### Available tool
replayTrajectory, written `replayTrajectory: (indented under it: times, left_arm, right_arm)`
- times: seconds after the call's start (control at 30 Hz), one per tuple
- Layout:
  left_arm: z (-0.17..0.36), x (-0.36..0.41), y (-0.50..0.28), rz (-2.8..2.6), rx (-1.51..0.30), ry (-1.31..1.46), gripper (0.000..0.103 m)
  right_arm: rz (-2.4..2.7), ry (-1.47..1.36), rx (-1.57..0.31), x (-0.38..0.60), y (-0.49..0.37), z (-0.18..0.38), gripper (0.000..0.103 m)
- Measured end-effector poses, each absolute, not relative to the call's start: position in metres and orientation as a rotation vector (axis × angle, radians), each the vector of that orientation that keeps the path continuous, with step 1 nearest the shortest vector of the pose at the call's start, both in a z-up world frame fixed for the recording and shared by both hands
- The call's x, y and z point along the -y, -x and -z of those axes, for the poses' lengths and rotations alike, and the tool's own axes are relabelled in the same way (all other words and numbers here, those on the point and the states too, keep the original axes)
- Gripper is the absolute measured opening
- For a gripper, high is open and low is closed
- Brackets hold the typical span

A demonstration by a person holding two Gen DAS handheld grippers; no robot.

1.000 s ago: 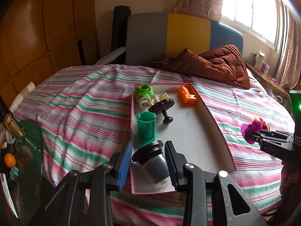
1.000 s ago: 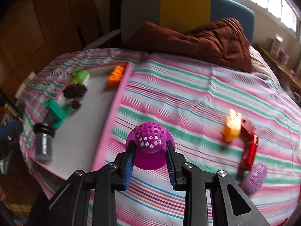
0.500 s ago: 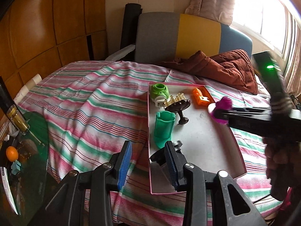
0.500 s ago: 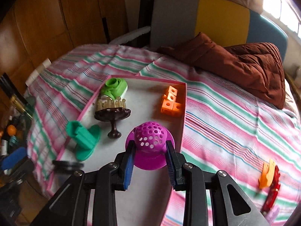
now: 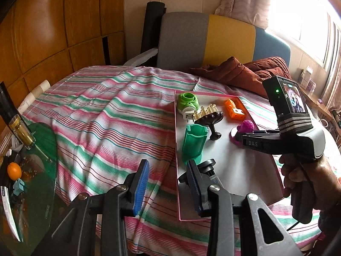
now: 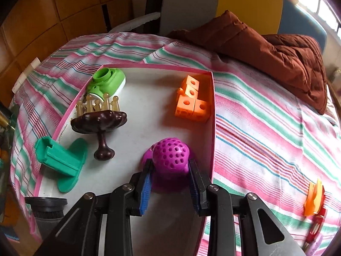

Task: Organize rigid objects
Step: 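Lower the purple toy into the tray and open the right tool, then withdraw the open right tool from the tray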

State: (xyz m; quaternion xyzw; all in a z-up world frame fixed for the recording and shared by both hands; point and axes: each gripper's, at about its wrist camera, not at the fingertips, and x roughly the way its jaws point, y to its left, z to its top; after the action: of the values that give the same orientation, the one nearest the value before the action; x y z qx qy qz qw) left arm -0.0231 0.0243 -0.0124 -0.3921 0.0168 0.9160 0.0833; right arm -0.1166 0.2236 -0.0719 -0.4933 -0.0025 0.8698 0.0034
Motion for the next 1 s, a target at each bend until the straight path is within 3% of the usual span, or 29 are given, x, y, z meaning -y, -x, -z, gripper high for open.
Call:
replayTrajectory:
  times: [0.33,1.0]
  left_arm:
    - [0.009,-0.025,0.021,-2.740,-0.061,1.161,0.036]
    - [-0.003,-0.046,0.010,-2.718,-0.133,1.102,0.036]
  right_arm:
    - [-2.786,1.468,-0.112,-0.233,0.101,0.049,0.044]
    - [-2.786,1.270,-0.162,-0.300,0.020,0.013,0.044]
